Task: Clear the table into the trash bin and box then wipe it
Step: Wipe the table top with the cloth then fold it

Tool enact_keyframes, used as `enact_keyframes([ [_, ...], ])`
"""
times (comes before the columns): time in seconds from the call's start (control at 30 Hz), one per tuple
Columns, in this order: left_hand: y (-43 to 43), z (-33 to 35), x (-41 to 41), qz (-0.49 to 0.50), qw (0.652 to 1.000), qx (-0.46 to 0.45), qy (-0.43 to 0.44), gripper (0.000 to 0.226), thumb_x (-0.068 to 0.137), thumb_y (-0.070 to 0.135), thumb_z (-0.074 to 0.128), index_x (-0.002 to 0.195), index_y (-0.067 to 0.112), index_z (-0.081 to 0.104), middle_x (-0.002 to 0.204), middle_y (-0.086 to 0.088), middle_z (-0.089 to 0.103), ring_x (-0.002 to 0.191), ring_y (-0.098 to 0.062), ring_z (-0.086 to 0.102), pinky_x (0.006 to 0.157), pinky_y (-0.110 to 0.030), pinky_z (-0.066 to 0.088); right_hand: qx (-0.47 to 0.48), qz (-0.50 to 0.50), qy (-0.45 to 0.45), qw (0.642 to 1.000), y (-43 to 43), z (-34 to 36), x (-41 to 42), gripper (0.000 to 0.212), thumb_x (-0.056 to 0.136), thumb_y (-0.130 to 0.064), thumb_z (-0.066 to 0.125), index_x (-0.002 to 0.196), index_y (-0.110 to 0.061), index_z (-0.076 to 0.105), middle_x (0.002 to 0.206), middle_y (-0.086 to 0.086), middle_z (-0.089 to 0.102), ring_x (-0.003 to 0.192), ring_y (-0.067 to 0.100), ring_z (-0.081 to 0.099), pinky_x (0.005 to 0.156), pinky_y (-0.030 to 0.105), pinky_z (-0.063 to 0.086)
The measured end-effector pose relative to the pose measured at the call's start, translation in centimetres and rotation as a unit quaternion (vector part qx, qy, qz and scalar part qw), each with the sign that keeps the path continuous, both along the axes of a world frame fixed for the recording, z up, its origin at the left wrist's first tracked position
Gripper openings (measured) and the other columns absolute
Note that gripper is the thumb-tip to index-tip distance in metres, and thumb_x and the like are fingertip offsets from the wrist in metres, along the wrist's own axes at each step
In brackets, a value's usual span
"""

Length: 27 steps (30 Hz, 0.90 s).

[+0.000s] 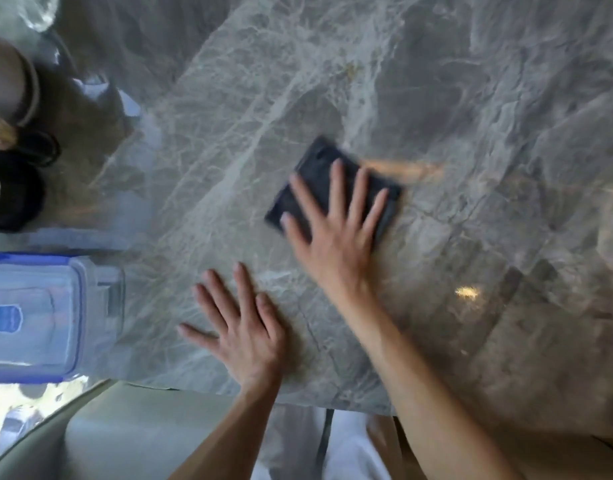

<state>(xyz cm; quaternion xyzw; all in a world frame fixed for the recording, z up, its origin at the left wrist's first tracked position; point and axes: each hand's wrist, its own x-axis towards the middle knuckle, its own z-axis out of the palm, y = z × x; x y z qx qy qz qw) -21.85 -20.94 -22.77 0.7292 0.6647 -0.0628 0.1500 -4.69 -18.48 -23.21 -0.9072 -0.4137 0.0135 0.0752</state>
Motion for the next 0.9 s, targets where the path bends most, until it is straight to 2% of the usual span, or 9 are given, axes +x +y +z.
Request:
enact_keyframes([
  [0.1,0.1,0.3,0.2,0.0,1.0,-0.003,-0.001,0.059,0.095,0.044,0.019,0.151,0.042,0.001,0.164,-0.002,-0.002,0.152,-0.023,-0.005,0.112,-0.072,0.002,-0.035,0.081,0.025,0.996,-9.7,0.1,-3.4,0.062,0.091,-0.069,0.038,0.148,-0.052,0.022,0.163,0.006,0.019,0.15,0.04,0.011,0.113,0.069,0.014],
  [0.17,0.2,0.3,0.2,0.002,1.0,-0.003,-0.005,0.058,0.096,0.044,0.018,0.152,0.041,0.003,0.164,-0.002,0.0,0.152,-0.024,-0.004,0.111,-0.073,0.002,-0.073,0.061,0.015,0.995,-16.0,0.3,-2.6,0.062,0.089,-0.071,0.039,0.147,-0.053,0.024,0.163,0.006,0.018,0.15,0.041,0.011,0.113,0.069,0.014],
  [0.27,0.1,0.1,0.0,0.0,1.0,0.002,-0.005,0.058,0.096,0.045,0.019,0.152,0.04,0.005,0.164,-0.004,0.001,0.152,-0.025,-0.002,0.111,-0.073,0.001,-0.111,-0.082,-0.001,0.99,-20.1,0.4,3.0,0.061,0.092,-0.07,0.032,0.148,-0.05,0.023,0.164,0.009,0.016,0.15,0.041,0.009,0.114,0.069,0.012],
  [0.4,0.1,-0.1,0.0,0.003,1.0,0.002,-0.008,0.058,0.096,0.045,0.018,0.151,0.042,0.001,0.164,-0.004,0.0,0.152,-0.025,-0.003,0.111,-0.072,-0.001,-0.071,-0.313,0.036,0.946,-11.9,0.6,10.9,0.061,0.092,-0.071,0.021,0.148,-0.048,0.025,0.162,0.016,0.019,0.147,0.048,0.012,0.108,0.074,0.014],
  [0.57,0.2,0.0,-0.1,-0.004,1.0,0.001,-0.01,0.056,0.097,0.047,0.014,0.15,0.047,-0.007,0.164,0.001,-0.007,0.152,-0.021,-0.01,0.112,-0.071,-0.004,0.012,-0.152,0.001,0.988,-0.2,0.4,6.1,0.055,0.093,-0.067,0.03,0.144,-0.049,0.035,0.159,0.014,0.028,0.147,0.048,0.014,0.112,0.07,0.008],
  [0.67,0.0,0.3,0.1,-0.014,1.0,0.0,-0.01,0.056,0.098,0.046,0.016,0.15,0.047,-0.005,0.164,-0.001,-0.004,0.152,-0.023,-0.008,0.111,-0.072,-0.002,0.013,0.032,0.025,0.999,-4.7,0.6,-1.6,0.056,0.093,-0.066,0.035,0.146,-0.051,0.028,0.163,0.009,0.02,0.15,0.043,0.008,0.113,0.069,0.011],
  [0.73,0.0,0.3,0.1,-0.011,1.0,0.001,-0.015,0.056,0.098,0.046,0.019,0.151,0.045,0.0,0.165,-0.003,-0.001,0.152,-0.024,-0.006,0.11,-0.074,0.0,-0.018,0.085,0.041,0.995,-11.9,0.6,-3.7,0.059,0.091,-0.068,0.038,0.147,-0.053,0.025,0.164,0.006,0.017,0.15,0.04,0.007,0.113,0.068,0.013],
  [0.8,0.0,0.2,0.0,-0.006,1.0,-0.002,-0.02,0.057,0.098,0.044,0.021,0.151,0.042,0.003,0.164,-0.005,0.0,0.152,-0.026,-0.005,0.109,-0.075,0.001,-0.071,0.046,0.029,0.996,-19.0,1.0,-2.3,0.06,0.09,-0.07,0.038,0.146,-0.053,0.027,0.164,0.005,0.018,0.15,0.04,0.01,0.113,0.068,0.014],
  [0.9,0.0,0.5,-0.1,-0.007,1.0,-0.005,-0.012,0.058,0.097,0.042,0.021,0.152,0.039,0.006,0.164,-0.007,0.0,0.152,-0.027,-0.004,0.109,-0.075,0.0,-0.126,-0.159,0.015,0.979,-23.6,1.6,4.9,0.06,0.092,-0.07,0.029,0.148,-0.048,0.029,0.163,0.009,0.02,0.149,0.041,0.013,0.114,0.068,0.013],
])
